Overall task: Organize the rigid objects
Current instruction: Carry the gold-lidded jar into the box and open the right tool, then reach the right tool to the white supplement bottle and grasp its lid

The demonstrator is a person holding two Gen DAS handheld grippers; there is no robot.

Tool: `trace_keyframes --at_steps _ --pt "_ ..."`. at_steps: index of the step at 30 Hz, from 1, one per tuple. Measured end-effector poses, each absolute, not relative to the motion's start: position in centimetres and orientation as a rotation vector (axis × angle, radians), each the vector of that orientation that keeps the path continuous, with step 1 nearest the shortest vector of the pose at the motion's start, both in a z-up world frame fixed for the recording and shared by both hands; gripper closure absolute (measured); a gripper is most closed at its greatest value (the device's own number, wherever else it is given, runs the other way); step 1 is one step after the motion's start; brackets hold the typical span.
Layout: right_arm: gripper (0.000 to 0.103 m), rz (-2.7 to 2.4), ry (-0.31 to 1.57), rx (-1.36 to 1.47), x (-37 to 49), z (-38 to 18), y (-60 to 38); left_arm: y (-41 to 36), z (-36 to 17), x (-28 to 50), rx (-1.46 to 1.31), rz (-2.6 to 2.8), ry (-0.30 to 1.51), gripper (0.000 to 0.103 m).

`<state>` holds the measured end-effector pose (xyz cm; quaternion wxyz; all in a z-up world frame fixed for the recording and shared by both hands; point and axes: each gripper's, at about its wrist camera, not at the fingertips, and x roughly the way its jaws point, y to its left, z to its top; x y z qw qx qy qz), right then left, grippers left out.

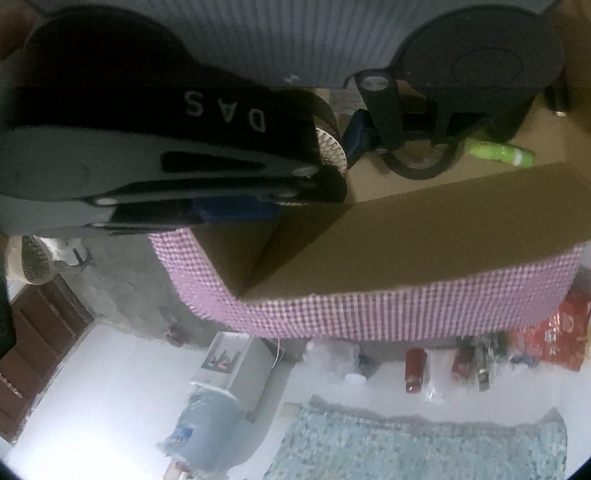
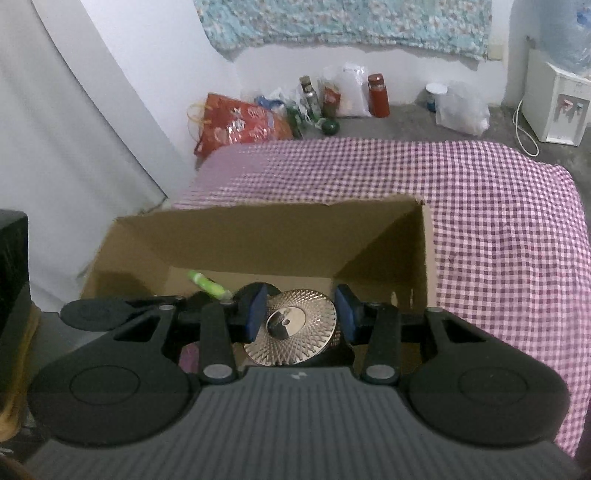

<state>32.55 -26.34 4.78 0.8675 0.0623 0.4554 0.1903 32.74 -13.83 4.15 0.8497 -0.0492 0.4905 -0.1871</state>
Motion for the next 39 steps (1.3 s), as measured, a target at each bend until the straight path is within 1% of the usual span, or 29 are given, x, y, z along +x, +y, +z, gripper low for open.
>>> trace_keyframes --at_steps 5,7,10,13,15,17,19,21,25,30,33,35,37,39 --pt "0.064 0.414 0.942 0.077 32.9 4.3 -26.2 -14.4 3.1 33.3 -0.125 -0.398 1.077 0.044" --pt "0.064 0.416 0.94 0.07 32.9 4.2 -26.2 -14.3 2.9 33.2 -0.143 -0.404 1.076 0.047" --pt "0.064 0.424 0.932 0.088 32.9 4.1 -26.6 -14.2 3.1 33.0 -0.139 -0.409 1.06 0.047" --pt "0.064 0.436 0.904 0.127 32.1 4.6 -27.3 -14.1 3.9 32.4 -0.139 -0.416 1.043 0.041" --pt "0.064 0.447 0.874 0.155 31.3 5.2 -27.9 -14.4 4.8 31.6 -0.135 -0.425 1.015 0.035" --pt "0.063 0.456 0.829 0.187 29.7 6.4 -28.7 -14.3 6.1 30.6 -0.124 -0.436 0.981 0.031" --pt "0.063 0.462 0.777 0.213 27.7 7.8 -29.7 -14.0 7.7 29.0 -0.108 -0.452 0.94 0.028" --pt "0.062 0.467 0.721 0.241 25.3 9.2 -31.3 -13.5 9.2 27.2 -0.092 -0.465 0.894 0.022" --pt "0.06 0.485 0.584 0.318 19.1 11.7 -34.5 -11.9 12.1 22.7 -0.072 -0.493 0.798 0.017" --pt "0.056 0.511 0.454 0.417 10.5 12.4 -37.8 -8.6 14.3 15.6 -0.079 -0.537 0.69 0.009" --pt "0.052 0.52 0.421 0.429 6.7 11.5 -38.6 -6.5 14.0 11.7 -0.093 -0.506 0.64 0.008" --pt "0.047 0.479 0.416 0.404 5.9 10.8 -38.8 -5.1 13.3 9.4 -0.1 -0.473 0.627 0.008" --pt "0.047 0.428 0.447 0.403 7.2 9.9 -39.1 -3.9 12.1 7.9 -0.094 -0.435 0.628 0.008" --pt "0.046 0.361 0.516 0.398 9.8 8.5 -39.5 -3.0 11.0 6.2 -0.094 -0.408 0.639 0.008"
